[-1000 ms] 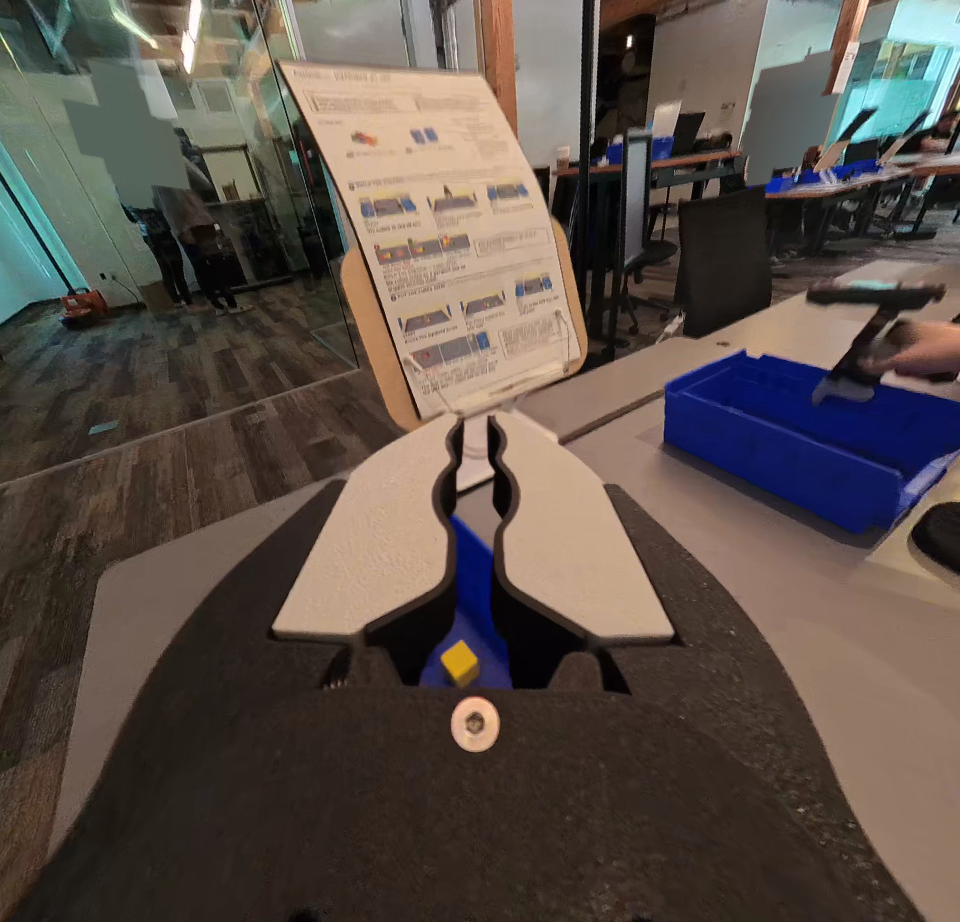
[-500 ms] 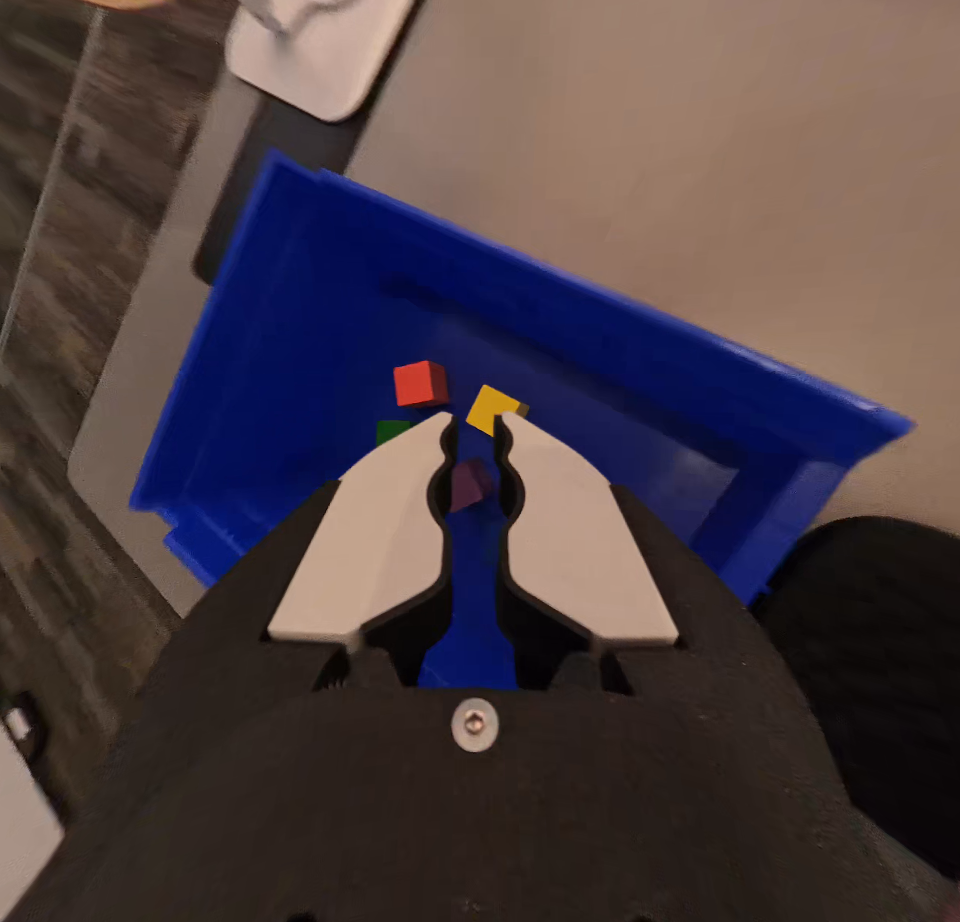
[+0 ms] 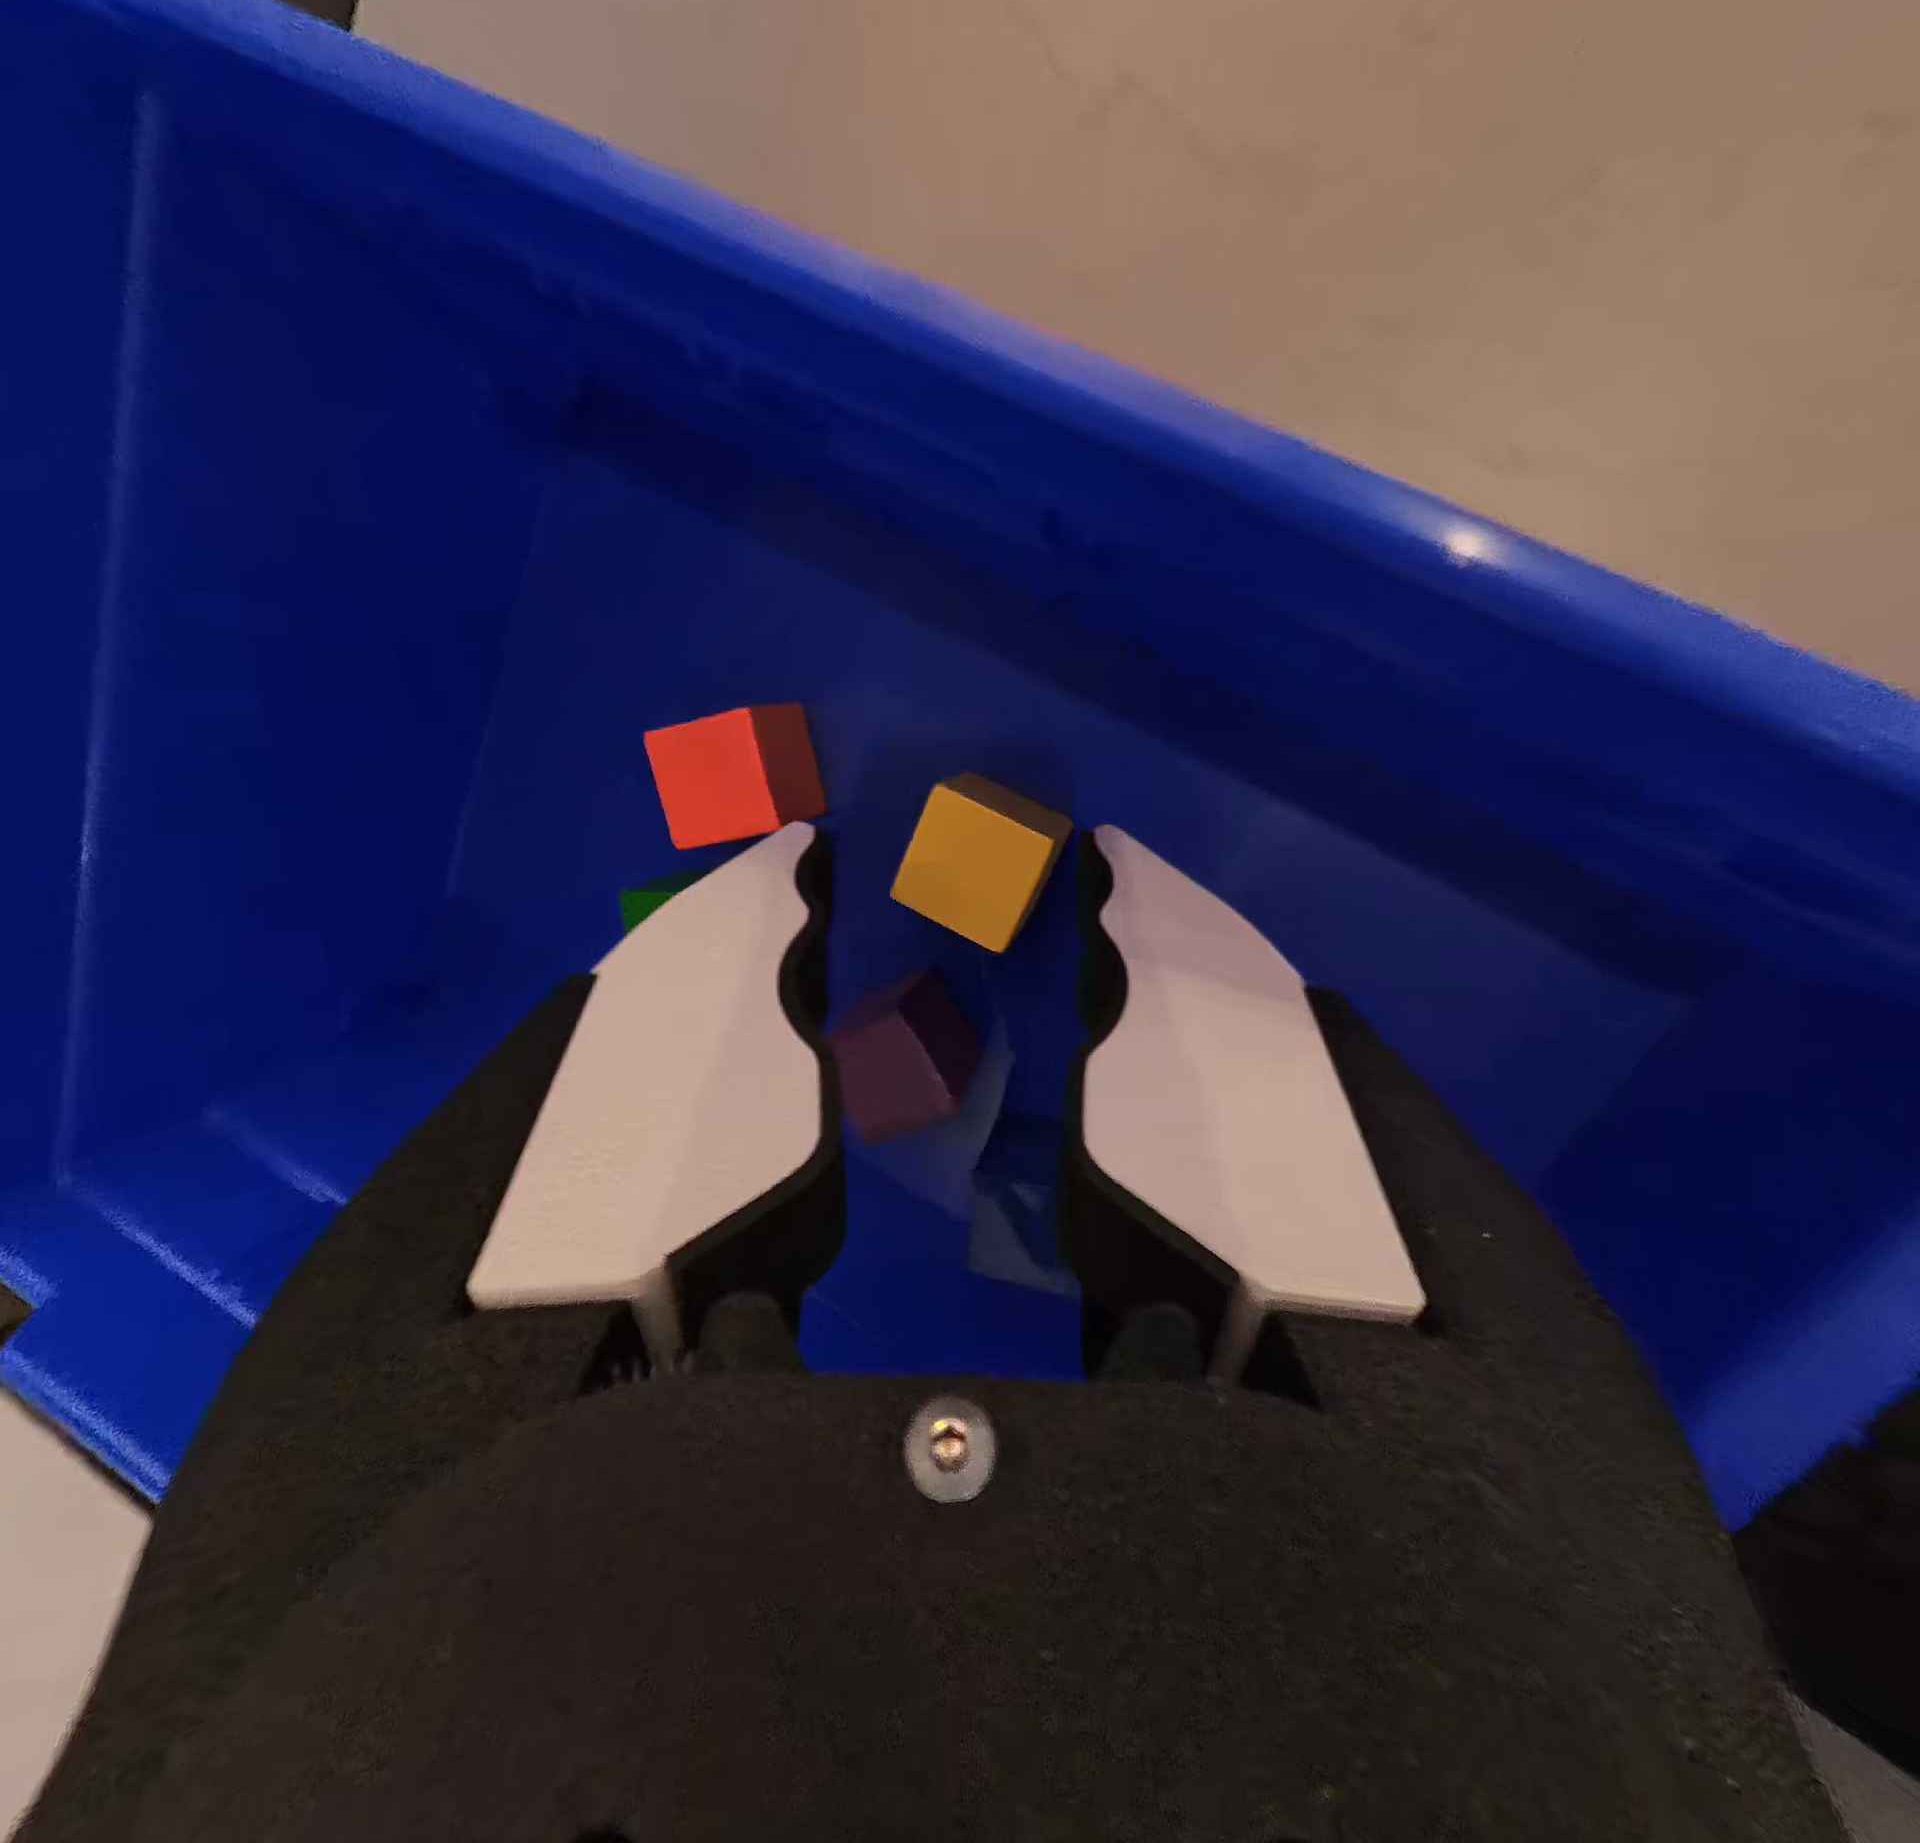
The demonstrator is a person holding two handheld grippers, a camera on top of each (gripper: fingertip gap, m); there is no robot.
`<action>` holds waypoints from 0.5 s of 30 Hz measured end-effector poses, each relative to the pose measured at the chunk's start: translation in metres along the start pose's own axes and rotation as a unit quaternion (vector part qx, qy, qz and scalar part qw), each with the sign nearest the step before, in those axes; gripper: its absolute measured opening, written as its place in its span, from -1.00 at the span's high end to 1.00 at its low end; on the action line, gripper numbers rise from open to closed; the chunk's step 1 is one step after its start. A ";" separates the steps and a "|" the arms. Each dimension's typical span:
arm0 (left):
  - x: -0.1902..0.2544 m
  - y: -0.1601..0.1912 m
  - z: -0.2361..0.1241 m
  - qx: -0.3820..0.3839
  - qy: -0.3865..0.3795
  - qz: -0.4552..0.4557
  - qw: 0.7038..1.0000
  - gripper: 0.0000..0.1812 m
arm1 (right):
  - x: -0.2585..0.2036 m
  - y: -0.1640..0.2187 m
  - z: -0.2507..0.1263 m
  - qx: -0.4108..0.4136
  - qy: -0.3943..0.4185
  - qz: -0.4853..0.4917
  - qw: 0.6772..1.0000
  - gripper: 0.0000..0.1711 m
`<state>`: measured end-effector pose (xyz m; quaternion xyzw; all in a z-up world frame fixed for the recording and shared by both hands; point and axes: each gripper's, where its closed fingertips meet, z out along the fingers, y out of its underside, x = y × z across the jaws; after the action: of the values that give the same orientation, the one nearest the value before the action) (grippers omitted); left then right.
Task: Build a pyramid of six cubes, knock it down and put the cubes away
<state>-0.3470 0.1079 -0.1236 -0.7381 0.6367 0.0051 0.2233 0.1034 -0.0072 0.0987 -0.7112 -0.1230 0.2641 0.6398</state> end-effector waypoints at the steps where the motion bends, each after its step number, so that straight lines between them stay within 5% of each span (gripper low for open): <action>1: 0.000 0.002 0.003 -0.006 0.000 0.004 1.000 0.54 | -0.001 0.001 0.000 -0.003 -0.002 0.000 1.000 0.42; 15: 0.007 0.013 0.021 -0.036 0.052 -0.003 0.998 0.65 | -0.005 0.011 0.003 -0.022 -0.033 0.026 0.999 0.44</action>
<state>-0.3525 0.1074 -0.1491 -0.7467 0.6448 -0.0105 0.1630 0.0956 -0.0091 0.0893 -0.7188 -0.1307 0.3012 0.6128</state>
